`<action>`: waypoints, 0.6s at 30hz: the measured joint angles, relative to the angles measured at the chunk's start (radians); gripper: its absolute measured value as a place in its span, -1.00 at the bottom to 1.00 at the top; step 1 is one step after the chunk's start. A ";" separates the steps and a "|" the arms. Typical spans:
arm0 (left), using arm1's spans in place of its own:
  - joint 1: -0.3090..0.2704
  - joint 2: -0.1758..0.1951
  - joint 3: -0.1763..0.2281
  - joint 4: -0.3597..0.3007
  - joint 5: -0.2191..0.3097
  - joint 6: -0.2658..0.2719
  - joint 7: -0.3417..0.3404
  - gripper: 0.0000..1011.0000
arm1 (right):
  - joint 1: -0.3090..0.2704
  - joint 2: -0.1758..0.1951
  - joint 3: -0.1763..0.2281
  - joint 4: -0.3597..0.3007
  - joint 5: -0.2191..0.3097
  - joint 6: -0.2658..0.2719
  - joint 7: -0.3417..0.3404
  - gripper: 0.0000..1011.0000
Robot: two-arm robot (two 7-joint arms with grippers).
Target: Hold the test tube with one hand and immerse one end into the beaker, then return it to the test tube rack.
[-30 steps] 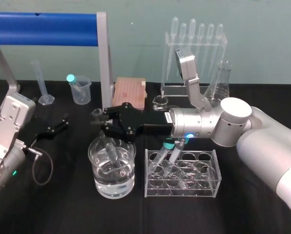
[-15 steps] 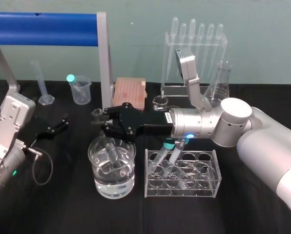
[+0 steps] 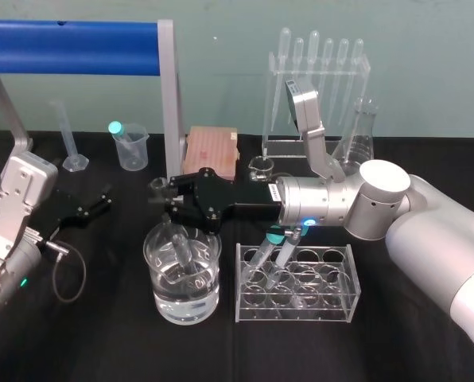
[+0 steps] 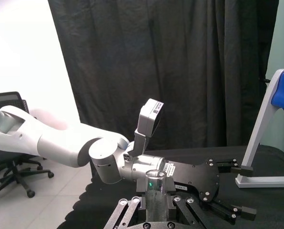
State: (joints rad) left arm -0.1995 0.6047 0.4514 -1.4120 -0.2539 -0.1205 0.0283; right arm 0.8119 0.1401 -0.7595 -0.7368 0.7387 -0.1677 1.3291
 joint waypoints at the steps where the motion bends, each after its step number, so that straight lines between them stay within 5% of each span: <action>1: 0.000 0.000 0.000 0.000 0.000 0.000 0.000 0.98 | 0.000 0.000 0.000 0.000 0.000 0.000 0.000 -0.55; 18: 0.000 0.000 0.000 0.000 0.000 0.000 0.000 0.98 | 0.000 0.000 0.000 0.000 0.001 0.000 0.000 -0.55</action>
State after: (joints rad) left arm -0.1995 0.6047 0.4514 -1.4120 -0.2539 -0.1205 0.0283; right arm 0.8120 0.1402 -0.7596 -0.7367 0.7395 -0.1678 1.3290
